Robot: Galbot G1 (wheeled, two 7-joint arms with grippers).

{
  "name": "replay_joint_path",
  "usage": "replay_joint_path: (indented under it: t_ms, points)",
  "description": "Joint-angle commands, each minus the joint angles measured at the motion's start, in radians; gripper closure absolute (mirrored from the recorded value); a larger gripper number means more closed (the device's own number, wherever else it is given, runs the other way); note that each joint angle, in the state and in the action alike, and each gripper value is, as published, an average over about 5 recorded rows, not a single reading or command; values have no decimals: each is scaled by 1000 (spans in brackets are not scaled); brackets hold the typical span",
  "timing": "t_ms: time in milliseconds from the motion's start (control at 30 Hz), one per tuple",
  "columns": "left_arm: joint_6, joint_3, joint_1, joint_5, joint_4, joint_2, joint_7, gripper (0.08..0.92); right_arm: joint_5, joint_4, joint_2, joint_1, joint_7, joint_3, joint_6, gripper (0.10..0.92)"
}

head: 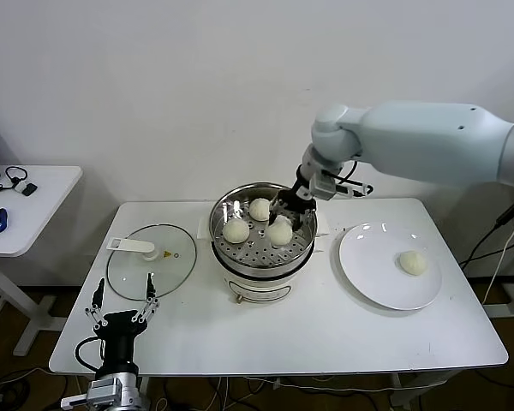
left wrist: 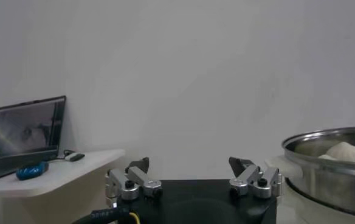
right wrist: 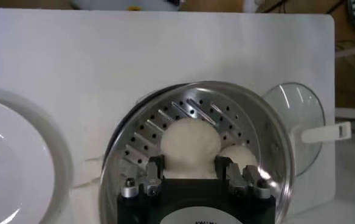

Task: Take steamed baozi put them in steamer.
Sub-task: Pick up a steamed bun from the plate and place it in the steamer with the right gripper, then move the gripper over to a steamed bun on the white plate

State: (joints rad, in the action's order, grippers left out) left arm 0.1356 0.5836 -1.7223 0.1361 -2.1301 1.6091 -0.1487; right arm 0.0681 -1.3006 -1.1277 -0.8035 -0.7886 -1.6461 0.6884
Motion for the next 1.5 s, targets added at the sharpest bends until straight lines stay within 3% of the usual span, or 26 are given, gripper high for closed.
replay_joint_path:
  t_ms: [33, 500, 800, 967, 1267, 1500]
  points:
    - [-1, 6, 3, -6, 5, 49, 1, 177, -79, 120, -121, 162, 24, 43, 50, 457]
    - [-6, 18, 17, -19, 14, 49, 4, 177, -45, 158, -154, 153, -6, 28, 58, 437]
    - [-8, 15, 17, -19, 9, 49, 5, 177, 31, 139, -137, 62, -13, -13, 53, 227]
    - [-10, 12, 13, -18, 0, 49, 6, 177, 135, 119, -98, -46, -46, -99, 19, 203]
    - [-11, 1, 7, -17, -12, 49, 6, 177, 487, 69, 23, -267, -172, -347, -300, 203]
    - [-5, -5, 3, -16, -11, 49, 6, 177, 573, 60, 160, -255, -239, -417, -558, 203]
